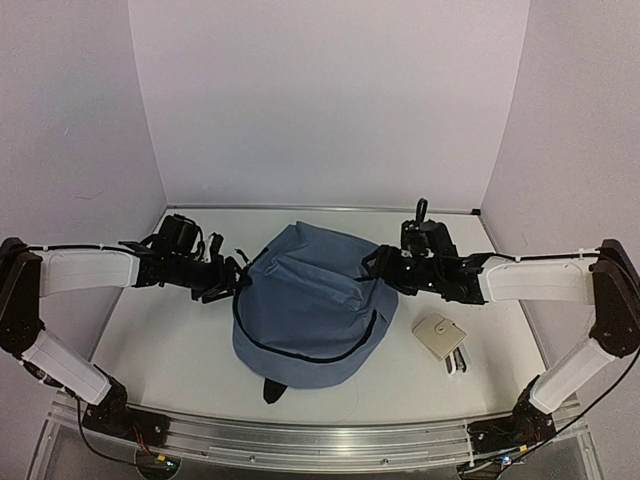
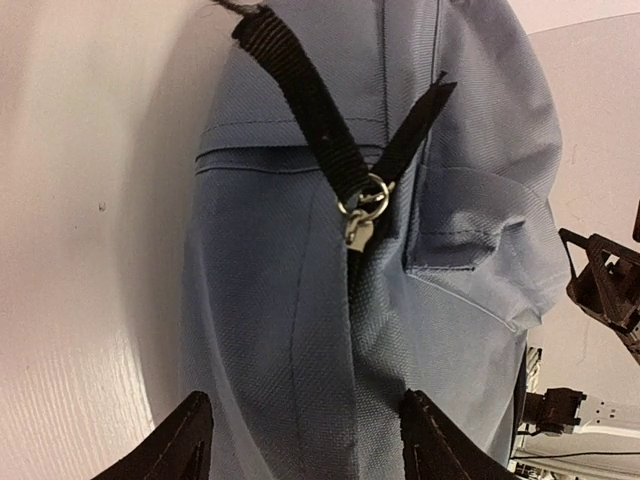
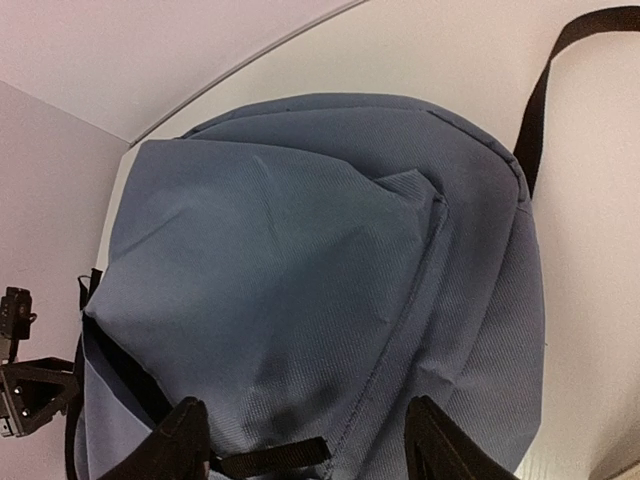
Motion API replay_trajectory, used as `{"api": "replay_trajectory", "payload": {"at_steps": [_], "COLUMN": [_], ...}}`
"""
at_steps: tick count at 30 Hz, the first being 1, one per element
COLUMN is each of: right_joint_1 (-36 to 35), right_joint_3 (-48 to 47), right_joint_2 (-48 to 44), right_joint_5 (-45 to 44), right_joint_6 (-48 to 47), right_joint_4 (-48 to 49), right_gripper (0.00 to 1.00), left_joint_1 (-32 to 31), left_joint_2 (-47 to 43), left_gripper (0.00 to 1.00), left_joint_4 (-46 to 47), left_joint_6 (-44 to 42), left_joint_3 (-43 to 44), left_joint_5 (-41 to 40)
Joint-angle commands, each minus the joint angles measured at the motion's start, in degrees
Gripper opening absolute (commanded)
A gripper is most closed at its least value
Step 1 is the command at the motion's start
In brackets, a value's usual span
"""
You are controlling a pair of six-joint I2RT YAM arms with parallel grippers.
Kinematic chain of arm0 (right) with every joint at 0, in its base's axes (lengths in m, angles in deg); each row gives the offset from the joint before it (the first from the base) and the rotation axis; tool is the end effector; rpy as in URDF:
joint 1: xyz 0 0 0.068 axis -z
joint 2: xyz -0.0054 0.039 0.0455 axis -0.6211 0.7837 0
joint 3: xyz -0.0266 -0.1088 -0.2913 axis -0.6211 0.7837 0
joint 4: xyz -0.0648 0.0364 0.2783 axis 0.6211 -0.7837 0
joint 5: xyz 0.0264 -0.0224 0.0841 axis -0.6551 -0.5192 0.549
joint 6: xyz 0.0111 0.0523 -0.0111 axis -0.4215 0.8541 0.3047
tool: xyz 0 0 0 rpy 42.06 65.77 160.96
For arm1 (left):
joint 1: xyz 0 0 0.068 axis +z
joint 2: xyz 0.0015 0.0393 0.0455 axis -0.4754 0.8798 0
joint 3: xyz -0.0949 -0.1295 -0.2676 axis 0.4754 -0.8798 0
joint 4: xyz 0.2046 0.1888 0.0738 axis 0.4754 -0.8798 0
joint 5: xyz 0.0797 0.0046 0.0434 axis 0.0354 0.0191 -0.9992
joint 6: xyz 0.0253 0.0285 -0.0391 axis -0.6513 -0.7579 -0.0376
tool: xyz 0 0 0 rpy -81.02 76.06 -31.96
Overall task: Pack the student bag
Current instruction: Zip the student bag at the center of the board, then unzip the student bag at the center of the board.
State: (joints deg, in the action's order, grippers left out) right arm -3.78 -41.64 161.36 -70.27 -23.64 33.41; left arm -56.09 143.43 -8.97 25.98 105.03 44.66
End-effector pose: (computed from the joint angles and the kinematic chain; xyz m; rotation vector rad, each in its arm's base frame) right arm 0.2693 0.2426 0.2496 0.1304 2.2198 0.8932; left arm 0.2678 -0.1573 0.2290 -0.0285 2.5262 -1.0139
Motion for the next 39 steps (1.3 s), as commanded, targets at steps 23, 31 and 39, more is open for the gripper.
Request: {"api": "replay_trajectory", "payload": {"at_steps": [23, 31, 39], "right_joint_1": [0.6, 0.5, -2.4], "right_joint_3": [1.6, 0.9, -6.1], "right_joint_2": [4.1, 1.0, 1.6], "right_joint_5": [8.7, 6.9, -3.9], "right_joint_6": [3.8, 2.5, -2.7], "right_joint_4": [7.8, 8.3, -0.6], "right_gripper": [0.08, 0.0, 0.0], "left_joint_1": [-0.3, -0.9, -1.4], "left_joint_2": [2.2, 0.6, -1.0], "left_gripper": [0.16, 0.0, 0.0], "left_joint_4": [-1.2, 0.1, 1.9], "left_joint_6": [-1.0, -3.4, -6.3], "left_joint_3": [3.1, 2.4, 2.2], "left_joint_5": [-3.3, -3.4, -1.8]}}
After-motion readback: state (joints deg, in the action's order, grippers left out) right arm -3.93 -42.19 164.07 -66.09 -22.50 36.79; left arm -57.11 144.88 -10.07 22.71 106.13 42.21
